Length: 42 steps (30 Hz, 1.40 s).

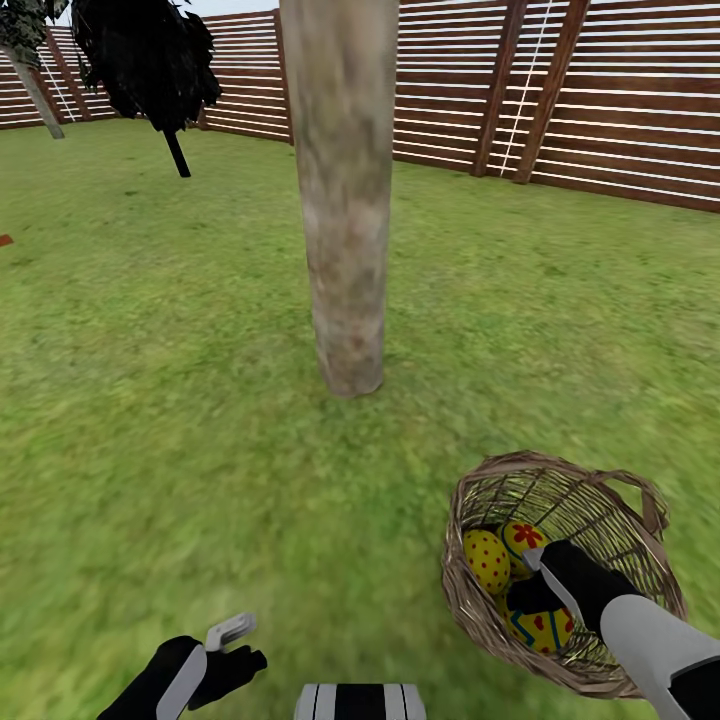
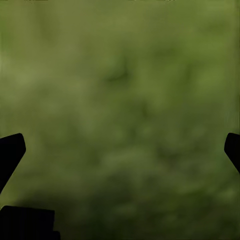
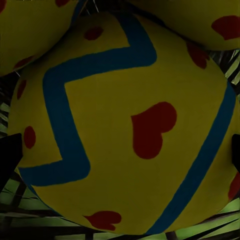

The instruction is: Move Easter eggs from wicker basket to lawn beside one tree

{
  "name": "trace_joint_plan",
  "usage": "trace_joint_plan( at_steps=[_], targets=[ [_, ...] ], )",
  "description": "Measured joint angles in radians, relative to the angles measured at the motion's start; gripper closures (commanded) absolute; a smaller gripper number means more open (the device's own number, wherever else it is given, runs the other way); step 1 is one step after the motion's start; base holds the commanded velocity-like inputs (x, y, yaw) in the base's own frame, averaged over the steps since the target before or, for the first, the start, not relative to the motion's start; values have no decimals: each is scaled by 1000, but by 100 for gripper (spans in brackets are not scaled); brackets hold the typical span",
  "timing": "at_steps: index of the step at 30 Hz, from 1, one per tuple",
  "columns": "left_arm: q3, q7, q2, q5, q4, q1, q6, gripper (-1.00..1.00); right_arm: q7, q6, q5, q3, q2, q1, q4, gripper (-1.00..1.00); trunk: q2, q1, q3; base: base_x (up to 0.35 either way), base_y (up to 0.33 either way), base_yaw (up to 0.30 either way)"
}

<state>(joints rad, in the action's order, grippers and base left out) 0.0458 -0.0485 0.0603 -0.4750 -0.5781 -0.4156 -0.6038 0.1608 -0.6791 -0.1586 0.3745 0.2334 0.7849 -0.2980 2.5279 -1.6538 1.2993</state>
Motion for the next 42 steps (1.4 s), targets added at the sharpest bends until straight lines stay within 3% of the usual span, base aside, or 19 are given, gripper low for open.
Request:
trace_joint_plan(
  at_steps=[34,37,42],
  targets=[
    [1,4,0,0,0,0,0,-100,-2,1,14,1,-5,0,0,100,0,0,0,0,0,0],
    [1,3,0,1,0,0,0,-100,-2,-1,-11,-1,-6,-2,4,100,-1,1,-11,0,0,0],
    [1,3,0,0,1,0,0,-100,-2,0,-8,0,-6,-1,4,100,-2,3,-31,0,0,0]
  ],
)
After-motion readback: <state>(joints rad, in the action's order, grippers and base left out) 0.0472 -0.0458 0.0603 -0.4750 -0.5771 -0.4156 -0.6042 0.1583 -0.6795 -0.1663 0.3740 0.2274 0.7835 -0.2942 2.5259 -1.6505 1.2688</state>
